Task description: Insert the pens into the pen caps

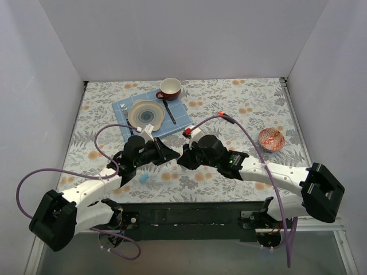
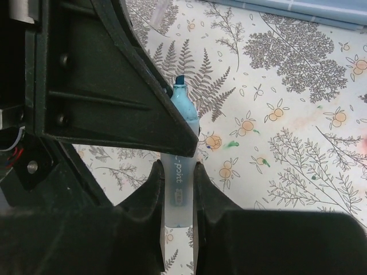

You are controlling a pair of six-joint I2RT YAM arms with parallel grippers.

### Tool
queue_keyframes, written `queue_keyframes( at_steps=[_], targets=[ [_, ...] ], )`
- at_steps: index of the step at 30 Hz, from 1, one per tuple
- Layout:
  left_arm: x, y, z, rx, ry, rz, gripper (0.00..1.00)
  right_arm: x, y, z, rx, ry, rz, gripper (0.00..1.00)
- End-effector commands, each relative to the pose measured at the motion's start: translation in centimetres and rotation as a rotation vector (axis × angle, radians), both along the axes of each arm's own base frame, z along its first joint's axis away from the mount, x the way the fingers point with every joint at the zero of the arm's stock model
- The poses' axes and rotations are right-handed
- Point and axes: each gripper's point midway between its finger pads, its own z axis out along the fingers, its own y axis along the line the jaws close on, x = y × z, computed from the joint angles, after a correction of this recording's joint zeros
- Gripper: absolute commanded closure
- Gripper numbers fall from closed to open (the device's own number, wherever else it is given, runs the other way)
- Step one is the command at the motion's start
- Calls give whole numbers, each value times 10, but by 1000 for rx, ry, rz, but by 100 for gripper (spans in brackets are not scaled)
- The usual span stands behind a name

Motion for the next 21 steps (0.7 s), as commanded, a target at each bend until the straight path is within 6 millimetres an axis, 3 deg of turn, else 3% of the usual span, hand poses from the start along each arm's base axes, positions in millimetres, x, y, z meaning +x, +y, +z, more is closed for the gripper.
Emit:
queue_keyframes(
  at_steps=[1,2,3,4,5,10,11,13,16,21],
  targets=[
    [-16,-10,43,-105,-144,-118,100,-26,6,35,135,-23,124,71],
    [-23,-13,47,-120,-168,-161,100,-34,4,53,187,-49,158,50],
    [-27,-14,50,-124,-191,-189,100,-40,1,57,211,-58,180,37],
    [-30,-15,53,-133,-206,-213,100,-50,-4,53,226,-47,214,29],
    [-34,-17,62,-160,-243,-245,100,-55,-8,68,275,-73,229,24],
    [-70,-23,86,-273,-322,-443,100,-81,-21,84,366,-52,336,31],
    [-75,-23,98,-304,-378,-473,100,-84,-21,89,385,-40,349,39],
    [-86,-21,103,-330,-406,-521,100,-91,-22,97,417,-24,383,46],
    [-93,-18,113,-351,-469,-535,100,-98,-22,107,467,-1,415,52],
    [-98,-17,118,-368,-508,-557,100,-100,-16,106,465,60,430,58]
  ],
)
